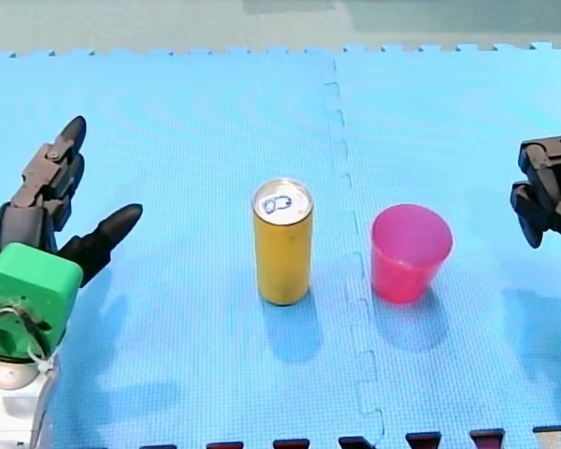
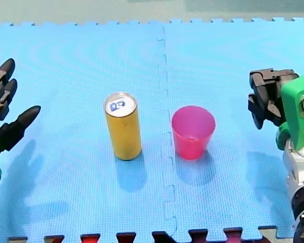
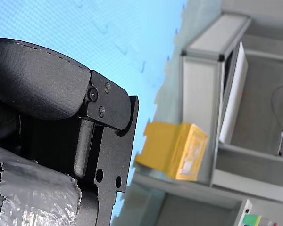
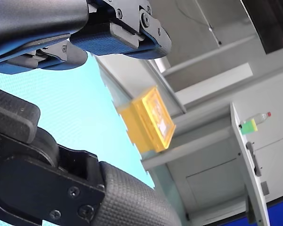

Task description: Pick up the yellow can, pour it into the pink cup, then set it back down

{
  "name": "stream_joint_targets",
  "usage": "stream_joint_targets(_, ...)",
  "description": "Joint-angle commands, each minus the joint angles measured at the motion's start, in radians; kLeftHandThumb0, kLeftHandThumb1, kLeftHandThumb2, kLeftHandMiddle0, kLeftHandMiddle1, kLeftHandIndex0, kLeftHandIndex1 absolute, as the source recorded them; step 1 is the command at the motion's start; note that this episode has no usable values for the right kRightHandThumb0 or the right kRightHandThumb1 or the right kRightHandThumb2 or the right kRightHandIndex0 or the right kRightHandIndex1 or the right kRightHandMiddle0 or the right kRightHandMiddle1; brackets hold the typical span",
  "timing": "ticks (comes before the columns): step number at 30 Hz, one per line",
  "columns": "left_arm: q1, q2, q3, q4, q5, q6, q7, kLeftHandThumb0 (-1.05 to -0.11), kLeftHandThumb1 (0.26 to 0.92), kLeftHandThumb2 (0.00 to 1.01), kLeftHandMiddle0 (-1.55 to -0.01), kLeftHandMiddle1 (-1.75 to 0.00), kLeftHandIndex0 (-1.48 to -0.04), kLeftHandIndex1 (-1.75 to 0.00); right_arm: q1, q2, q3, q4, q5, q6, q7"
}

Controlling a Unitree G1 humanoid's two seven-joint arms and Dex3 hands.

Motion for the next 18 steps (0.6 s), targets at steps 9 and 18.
stream_joint_targets(9,-0.038,0.023,-0.016,0.096,0.068,-0.106,0.056,-1.048,0.921,0.08,-0.29,0.00,-0.29,0.00,-0.008,-0.007,-0.005,0.010,0.002,0.009,0.006)
stream_joint_targets(18,-0.062,0.046,-0.019,0.136,0.032,-0.145,-0.034,-1.048,0.901,0.05,-0.29,0.00,-0.29,0.00,-0.015,-0.009,-0.014,0.004,0.012,0.013,0.020)
